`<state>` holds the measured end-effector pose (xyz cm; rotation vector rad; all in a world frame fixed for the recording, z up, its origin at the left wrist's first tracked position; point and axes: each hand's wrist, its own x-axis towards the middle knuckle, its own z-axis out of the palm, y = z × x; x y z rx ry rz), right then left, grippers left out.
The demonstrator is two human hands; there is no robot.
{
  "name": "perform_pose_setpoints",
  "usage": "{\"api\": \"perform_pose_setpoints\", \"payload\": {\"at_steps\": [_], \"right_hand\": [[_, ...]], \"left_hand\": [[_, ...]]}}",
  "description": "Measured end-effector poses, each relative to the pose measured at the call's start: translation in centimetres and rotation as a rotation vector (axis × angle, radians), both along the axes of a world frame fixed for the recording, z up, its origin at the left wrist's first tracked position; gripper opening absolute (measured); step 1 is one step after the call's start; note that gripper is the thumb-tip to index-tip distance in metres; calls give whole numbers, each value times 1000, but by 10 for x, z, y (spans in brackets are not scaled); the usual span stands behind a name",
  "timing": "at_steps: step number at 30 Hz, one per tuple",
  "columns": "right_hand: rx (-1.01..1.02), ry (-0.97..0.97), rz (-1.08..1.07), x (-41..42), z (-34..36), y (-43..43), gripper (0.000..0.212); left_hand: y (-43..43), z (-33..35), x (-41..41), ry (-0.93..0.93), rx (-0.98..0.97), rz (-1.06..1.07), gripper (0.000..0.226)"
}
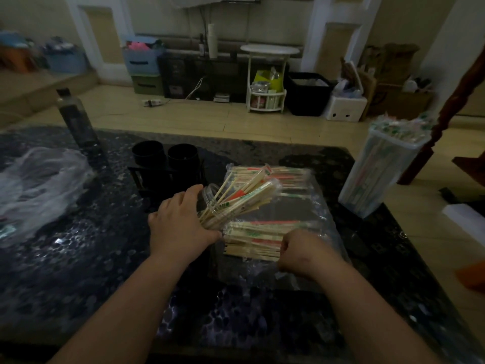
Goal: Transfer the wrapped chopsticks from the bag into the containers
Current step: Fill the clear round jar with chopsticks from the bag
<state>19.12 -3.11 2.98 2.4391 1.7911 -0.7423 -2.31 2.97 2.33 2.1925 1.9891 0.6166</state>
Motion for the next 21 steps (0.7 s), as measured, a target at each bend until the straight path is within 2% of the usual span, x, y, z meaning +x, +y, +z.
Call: {"api": "perform_pose_setpoints", "payload": {"at_steps": [3, 8, 11, 14, 15, 17, 19, 21], "right_hand": [[-105, -34, 1, -3, -11, -4, 34], [-200, 119, -72, -10, -32, -1, 48], [-64, 276, -162, -17, -36, 5, 49], [180, 321, -153, -19, -42, 8, 27], [248, 294, -137, -19, -45, 7, 21], [351, 96, -35, -19, -52, 5, 19], [375, -79, 80, -18, -59, 4, 29], [326, -89, 133, -17, -61, 4, 41]], "left_hand": [[0, -1, -1, 5, -5, 8, 104], [1, -1, -2, 7, -11, 5, 104], [1, -1, -2, 5, -13, 5, 103], [2, 0, -3, 15, -16, 5, 104], [2, 0, -3, 15, -16, 5, 104], [2, 0, -2, 15, -17, 7, 104], [2, 0, -2, 17, -17, 4, 103], [2, -1, -2, 10, -18, 1, 103]]}}
